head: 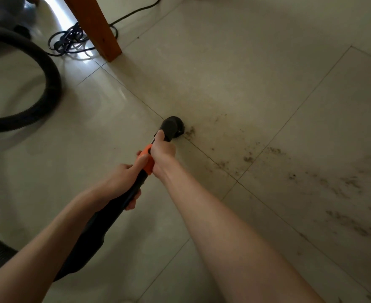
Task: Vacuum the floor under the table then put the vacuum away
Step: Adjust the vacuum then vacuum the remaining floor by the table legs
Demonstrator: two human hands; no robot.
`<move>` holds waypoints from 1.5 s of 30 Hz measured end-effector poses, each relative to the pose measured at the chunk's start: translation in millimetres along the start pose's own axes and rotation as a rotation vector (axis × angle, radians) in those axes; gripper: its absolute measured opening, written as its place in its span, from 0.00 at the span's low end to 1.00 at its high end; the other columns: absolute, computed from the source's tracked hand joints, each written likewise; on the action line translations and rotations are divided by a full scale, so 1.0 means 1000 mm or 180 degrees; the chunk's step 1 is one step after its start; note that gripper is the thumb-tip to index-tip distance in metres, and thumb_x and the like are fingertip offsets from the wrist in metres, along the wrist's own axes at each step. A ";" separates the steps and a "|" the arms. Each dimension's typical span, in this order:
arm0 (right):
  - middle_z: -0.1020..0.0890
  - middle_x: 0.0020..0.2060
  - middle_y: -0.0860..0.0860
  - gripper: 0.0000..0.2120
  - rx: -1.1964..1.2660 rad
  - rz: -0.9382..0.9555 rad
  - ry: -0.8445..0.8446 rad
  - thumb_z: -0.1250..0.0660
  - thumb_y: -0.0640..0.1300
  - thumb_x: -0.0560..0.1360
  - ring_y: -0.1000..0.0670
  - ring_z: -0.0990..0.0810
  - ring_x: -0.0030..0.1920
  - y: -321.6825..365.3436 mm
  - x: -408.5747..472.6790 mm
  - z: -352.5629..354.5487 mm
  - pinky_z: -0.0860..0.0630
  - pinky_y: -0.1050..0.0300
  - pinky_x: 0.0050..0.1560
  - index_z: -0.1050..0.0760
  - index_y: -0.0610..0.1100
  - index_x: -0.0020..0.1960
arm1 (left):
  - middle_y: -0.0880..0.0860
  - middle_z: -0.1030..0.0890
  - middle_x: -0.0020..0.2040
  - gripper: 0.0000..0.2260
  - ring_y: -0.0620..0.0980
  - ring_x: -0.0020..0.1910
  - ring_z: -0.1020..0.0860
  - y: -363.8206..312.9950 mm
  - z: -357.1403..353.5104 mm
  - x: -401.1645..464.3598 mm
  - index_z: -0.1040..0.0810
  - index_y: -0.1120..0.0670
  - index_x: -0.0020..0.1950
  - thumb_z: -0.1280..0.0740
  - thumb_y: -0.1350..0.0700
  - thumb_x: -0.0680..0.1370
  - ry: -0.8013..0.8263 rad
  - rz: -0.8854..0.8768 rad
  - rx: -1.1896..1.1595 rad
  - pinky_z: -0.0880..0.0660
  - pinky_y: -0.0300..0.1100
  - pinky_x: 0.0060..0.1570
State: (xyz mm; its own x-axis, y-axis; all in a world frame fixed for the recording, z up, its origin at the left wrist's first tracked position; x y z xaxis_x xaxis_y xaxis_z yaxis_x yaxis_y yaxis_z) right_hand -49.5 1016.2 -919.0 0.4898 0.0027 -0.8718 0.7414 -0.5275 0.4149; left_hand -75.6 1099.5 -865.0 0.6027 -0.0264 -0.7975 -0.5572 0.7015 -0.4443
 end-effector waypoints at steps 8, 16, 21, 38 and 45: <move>0.23 0.31 0.46 0.21 -0.0133 -0.0028 -0.0170 0.49 0.57 0.82 0.45 0.20 0.43 -0.028 -0.012 0.001 0.23 0.47 0.58 0.33 0.39 0.47 | 0.56 0.28 0.24 0.27 0.53 0.19 0.29 0.026 -0.005 -0.016 0.32 0.60 0.39 0.47 0.35 0.77 0.0073 0.0027 -0.0065 0.31 0.39 0.21; 0.22 0.31 0.45 0.23 -0.0222 0.0148 -0.0506 0.48 0.57 0.81 0.45 0.20 0.39 -0.024 -0.014 0.027 0.21 0.49 0.53 0.34 0.40 0.39 | 0.55 0.28 0.24 0.27 0.52 0.19 0.29 0.023 -0.029 -0.017 0.32 0.59 0.39 0.49 0.35 0.77 0.0307 -0.0164 -0.0253 0.30 0.39 0.22; 0.23 0.30 0.45 0.21 -0.0322 0.0226 -0.0528 0.47 0.56 0.81 0.44 0.20 0.39 -0.018 -0.014 0.030 0.21 0.48 0.53 0.36 0.41 0.39 | 0.55 0.27 0.24 0.28 0.52 0.20 0.29 0.021 -0.036 -0.013 0.31 0.59 0.39 0.49 0.34 0.76 0.0300 -0.0194 -0.0339 0.29 0.41 0.24; 0.23 0.30 0.46 0.21 -0.0202 0.0169 -0.0459 0.47 0.55 0.81 0.46 0.21 0.41 0.017 -0.007 0.039 0.22 0.49 0.56 0.35 0.41 0.38 | 0.55 0.26 0.24 0.27 0.50 0.19 0.28 -0.019 -0.032 0.001 0.30 0.60 0.38 0.48 0.37 0.78 0.0219 -0.0233 -0.0039 0.28 0.38 0.22; 0.24 0.29 0.45 0.19 0.0003 0.0284 -0.0513 0.45 0.54 0.81 0.48 0.23 0.30 0.043 -0.001 0.052 0.20 0.47 0.51 0.35 0.41 0.40 | 0.55 0.24 0.26 0.29 0.52 0.21 0.27 -0.044 -0.039 0.015 0.29 0.60 0.37 0.49 0.35 0.77 0.0251 -0.0329 0.0101 0.28 0.40 0.25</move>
State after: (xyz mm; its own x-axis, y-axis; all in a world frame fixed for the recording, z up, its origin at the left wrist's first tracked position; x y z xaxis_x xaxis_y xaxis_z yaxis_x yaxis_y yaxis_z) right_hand -42.2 949.4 -914.3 0.4737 -0.1803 -0.8620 0.6977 -0.5204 0.4923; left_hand -64.4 1041.0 -873.3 0.6084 -0.1547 -0.7784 -0.4754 0.7143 -0.5136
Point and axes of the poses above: each hand's wrist, its own x-axis towards the middle knuckle, its own z-axis out of the back of the hand, y = z × x, the point moved 8 cm from there along x, towards the middle knuckle
